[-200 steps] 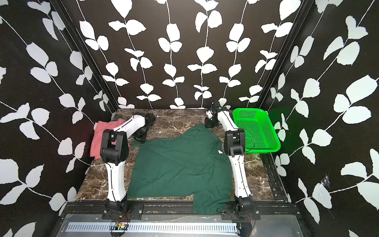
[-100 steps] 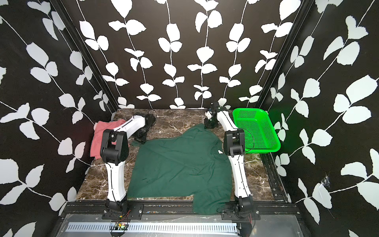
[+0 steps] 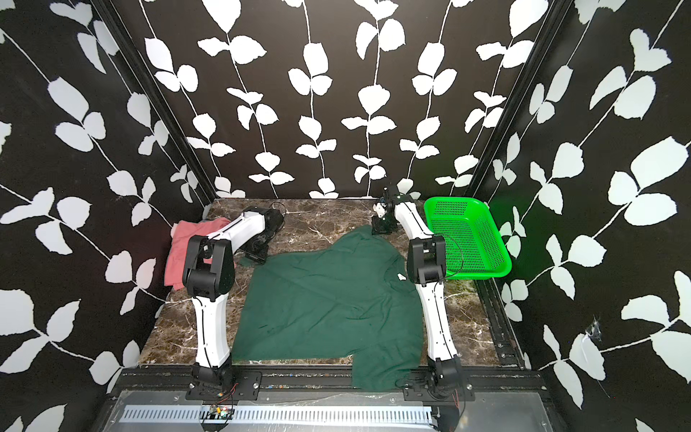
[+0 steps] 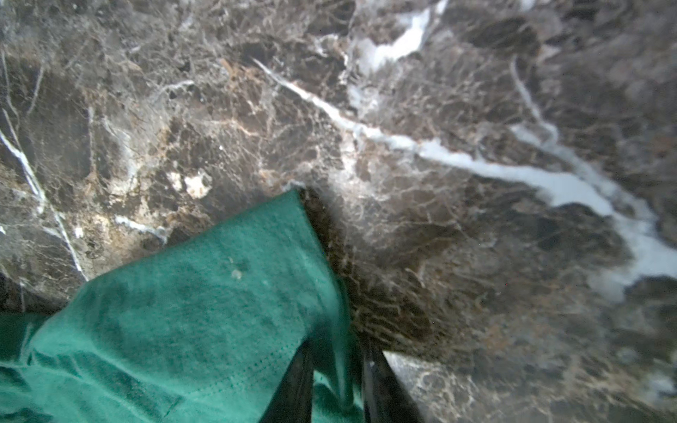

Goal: Fold and stack t-shirts
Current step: Flatten out the T-shirt at the center of the board.

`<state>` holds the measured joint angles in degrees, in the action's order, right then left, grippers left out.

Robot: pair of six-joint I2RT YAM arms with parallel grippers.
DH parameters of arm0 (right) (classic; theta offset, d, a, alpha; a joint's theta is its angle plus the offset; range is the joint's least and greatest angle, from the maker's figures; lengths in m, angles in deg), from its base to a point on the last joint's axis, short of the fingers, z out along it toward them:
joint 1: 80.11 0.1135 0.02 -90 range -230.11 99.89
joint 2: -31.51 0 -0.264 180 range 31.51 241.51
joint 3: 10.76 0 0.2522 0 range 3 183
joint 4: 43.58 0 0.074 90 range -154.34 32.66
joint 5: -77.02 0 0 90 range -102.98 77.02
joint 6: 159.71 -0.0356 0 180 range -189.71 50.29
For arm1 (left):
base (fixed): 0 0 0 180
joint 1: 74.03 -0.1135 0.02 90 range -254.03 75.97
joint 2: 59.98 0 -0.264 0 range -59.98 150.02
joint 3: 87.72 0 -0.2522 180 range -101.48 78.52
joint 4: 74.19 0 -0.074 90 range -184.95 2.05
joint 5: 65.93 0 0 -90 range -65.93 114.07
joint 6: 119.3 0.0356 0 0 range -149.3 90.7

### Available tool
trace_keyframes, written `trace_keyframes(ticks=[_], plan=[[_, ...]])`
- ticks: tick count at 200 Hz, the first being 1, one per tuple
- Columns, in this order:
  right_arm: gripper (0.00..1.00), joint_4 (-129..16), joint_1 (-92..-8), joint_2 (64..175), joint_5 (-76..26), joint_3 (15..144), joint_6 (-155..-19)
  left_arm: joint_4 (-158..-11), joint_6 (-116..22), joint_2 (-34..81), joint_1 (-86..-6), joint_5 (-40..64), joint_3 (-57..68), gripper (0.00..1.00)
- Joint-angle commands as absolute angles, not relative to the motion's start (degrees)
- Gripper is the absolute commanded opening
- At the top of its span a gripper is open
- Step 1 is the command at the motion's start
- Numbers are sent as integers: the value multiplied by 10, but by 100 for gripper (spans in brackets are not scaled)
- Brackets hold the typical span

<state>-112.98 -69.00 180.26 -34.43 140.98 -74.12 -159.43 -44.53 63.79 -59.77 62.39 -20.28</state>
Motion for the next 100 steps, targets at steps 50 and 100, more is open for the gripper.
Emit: trace_keyframes(ticks=[50, 100], plan=[[25, -1134, -684, 1771, -332, 1443, -726, -1591, -453, 624, -600, 609, -184, 81], [25, -1129, -681, 1766, -332, 1452, -722, -1587, -450, 625, -599, 608, -185, 81]])
